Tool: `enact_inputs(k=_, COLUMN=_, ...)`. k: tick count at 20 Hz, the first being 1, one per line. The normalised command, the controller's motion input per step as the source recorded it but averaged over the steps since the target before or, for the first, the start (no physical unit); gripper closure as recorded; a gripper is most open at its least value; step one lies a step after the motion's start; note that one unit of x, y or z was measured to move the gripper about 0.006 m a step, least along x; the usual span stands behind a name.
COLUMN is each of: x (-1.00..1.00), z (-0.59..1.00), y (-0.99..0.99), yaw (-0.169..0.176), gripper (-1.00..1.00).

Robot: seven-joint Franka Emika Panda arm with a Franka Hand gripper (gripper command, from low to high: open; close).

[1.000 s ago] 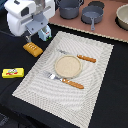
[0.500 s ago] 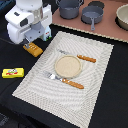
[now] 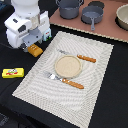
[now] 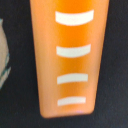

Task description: Place the bread, butter, and milk from the table onto the serving area.

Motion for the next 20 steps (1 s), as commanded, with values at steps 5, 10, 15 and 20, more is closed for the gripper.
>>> enact_inputs(k=5, x=-0.14, z=-0.32, y=0.00, yaw=0.000, gripper=1.00)
enact_inputs(k=10, x=-0.09, z=-0.25, y=0.00, yaw=0.000, gripper=1.00)
enact_inputs(k=15, x=-0.01, z=-0.11, y=0.00, yaw=0.000, gripper=1.00)
enact_inputs(k=20, x=-0.01, z=-0.03, y=-0.01, yaw=0.002, gripper=1.00)
